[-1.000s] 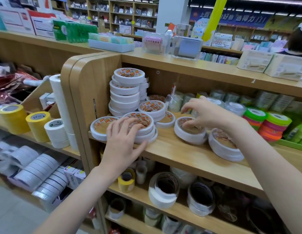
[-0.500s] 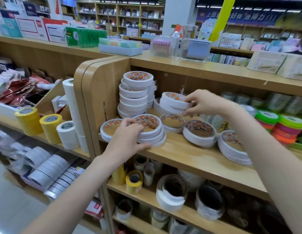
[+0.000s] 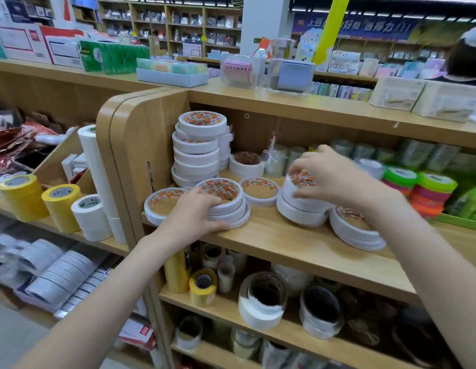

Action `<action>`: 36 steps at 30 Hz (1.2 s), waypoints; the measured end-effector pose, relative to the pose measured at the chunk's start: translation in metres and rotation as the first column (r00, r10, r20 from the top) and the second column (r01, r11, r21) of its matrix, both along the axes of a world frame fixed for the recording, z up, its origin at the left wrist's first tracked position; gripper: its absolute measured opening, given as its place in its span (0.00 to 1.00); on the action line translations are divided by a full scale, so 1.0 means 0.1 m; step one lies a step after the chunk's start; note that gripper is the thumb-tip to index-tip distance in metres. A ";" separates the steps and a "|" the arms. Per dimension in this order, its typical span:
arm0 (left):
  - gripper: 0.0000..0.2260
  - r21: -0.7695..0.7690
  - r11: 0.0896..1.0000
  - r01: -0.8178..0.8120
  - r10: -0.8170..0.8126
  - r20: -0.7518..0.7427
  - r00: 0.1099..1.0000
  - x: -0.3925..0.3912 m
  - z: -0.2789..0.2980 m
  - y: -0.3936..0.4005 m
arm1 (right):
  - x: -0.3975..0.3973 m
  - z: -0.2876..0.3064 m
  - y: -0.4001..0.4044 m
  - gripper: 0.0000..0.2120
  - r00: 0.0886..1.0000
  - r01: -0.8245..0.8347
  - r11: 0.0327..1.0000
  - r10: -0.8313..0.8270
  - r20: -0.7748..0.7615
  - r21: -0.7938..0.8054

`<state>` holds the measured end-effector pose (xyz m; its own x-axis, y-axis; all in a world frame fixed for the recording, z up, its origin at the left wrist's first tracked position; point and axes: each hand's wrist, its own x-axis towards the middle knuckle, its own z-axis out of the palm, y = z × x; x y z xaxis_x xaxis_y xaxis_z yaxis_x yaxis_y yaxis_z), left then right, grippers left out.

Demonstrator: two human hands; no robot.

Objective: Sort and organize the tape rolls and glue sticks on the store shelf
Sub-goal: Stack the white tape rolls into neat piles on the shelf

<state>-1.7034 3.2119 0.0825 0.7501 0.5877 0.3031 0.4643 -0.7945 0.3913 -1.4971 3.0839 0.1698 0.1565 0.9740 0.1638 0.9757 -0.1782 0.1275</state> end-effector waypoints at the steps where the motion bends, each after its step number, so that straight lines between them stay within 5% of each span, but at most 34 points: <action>1: 0.14 -0.027 1.000 0.005 -0.004 0.031 0.999 -0.01 0.02 -0.01 | -0.08 -0.04 0.13 0.17 0.998 -0.034 0.999 0.036 0.043 -0.041; 6: 0.15 -0.071 0.997 0.012 -0.002 0.136 0.991 -0.02 0.05 -0.01 | -0.20 -0.26 0.64 0.10 0.981 -0.011 0.969 0.058 0.183 -0.248; 10: 0.13 -0.086 0.996 0.027 -0.016 0.134 0.991 -0.03 0.02 0.02 | -0.19 -0.32 0.70 0.06 0.990 0.012 0.944 0.035 0.136 -0.330; 21: 0.11 -0.092 0.993 0.081 -0.072 0.100 0.992 -0.03 0.01 0.08 | 0.07 -0.16 0.61 0.07 0.939 -0.123 0.979 0.169 -0.299 0.165; 24: 0.21 -0.091 0.996 0.024 -0.012 0.125 0.992 0.04 0.02 0.06 | 0.09 0.04 0.50 0.08 0.938 -0.131 0.949 0.212 -0.274 0.286; 29: 0.15 -0.089 0.995 0.032 -0.019 0.141 0.990 0.28 0.06 -0.01 | 0.19 0.32 -0.04 0.08 0.962 -0.089 0.938 0.168 -0.216 0.334; 36: 0.14 0.148 0.988 -0.053 0.049 0.033 0.998 0.75 -0.06 -0.02 | 0.36 0.22 -0.80 0.06 0.987 0.158 0.981 -0.161 0.016 0.114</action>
<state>-1.6286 3.2098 0.0762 0.7098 0.5718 0.4113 0.4960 -0.8204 0.2845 -1.4612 3.0043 0.1917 0.3026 0.9122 0.2761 0.9304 -0.3456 0.1220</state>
